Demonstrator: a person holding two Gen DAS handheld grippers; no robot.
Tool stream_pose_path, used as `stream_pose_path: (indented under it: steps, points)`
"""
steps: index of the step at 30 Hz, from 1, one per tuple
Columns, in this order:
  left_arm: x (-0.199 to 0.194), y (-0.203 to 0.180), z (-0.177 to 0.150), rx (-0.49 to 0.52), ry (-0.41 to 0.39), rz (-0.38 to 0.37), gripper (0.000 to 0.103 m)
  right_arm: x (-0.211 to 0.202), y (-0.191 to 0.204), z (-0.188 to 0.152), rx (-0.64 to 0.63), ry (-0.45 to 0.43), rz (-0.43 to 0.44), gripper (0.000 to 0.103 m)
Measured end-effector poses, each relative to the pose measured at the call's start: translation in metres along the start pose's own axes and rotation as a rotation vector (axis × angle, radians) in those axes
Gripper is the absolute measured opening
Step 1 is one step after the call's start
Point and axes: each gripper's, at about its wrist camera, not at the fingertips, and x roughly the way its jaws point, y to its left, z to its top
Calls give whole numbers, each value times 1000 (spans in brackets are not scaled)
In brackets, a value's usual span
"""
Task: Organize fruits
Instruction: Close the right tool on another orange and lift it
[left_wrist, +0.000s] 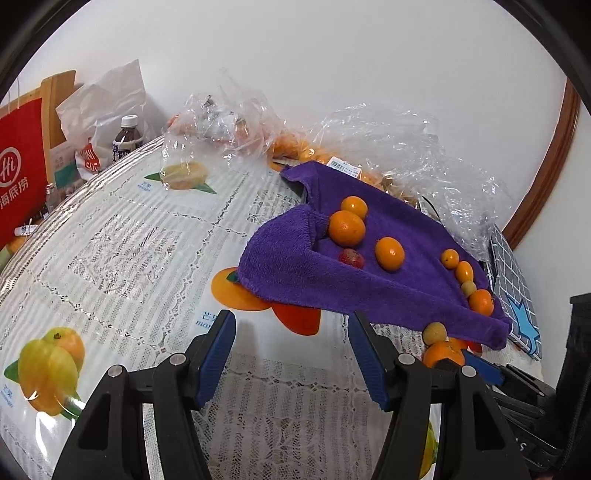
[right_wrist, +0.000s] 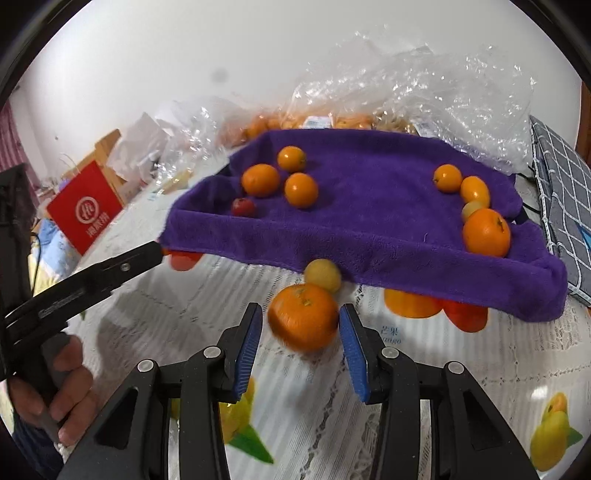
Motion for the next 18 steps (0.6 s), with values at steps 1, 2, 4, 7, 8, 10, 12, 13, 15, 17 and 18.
stream_pose_path:
  steps: [1,2,4,7,8,10,12,13,15,17,18]
  points:
    - [1,1,0,-6,4,1,61,3,-1,0,9,9,5,44]
    - [2,2,0,-14,7,2,61,5,-1,-1,14,13,4,44]
    - [3,4,1,-22,14,-1,61,9,0,-2,7,20,6,42]
    - [5,2,0,-11,26,-6,61,9,0,-2,5,12,9,42]
    - [5,1,0,-9,27,-9,61,6,-2,-4,9,5,10,42]
    - [5,2,0,-12,26,-13,61,-2,-5,-6,8,-15,7,42]
    - [4,3,0,-19,21,-20,61,-13,-10,-9,-17,-48,-20,42]
    - [4,3,0,-20,21,-25,61,-19,-14,-11,-30,-64,-45,42]
    - [5,2,0,-21,24,-28,61,-29,-23,-13,-49,-82,-98,42]
    - [5,2,0,-23,27,-26,61,-40,-38,-17,-57,-89,-142,42]
    - [5,2,0,-24,26,-21,60,-44,-45,-19,-59,-90,-156,42]
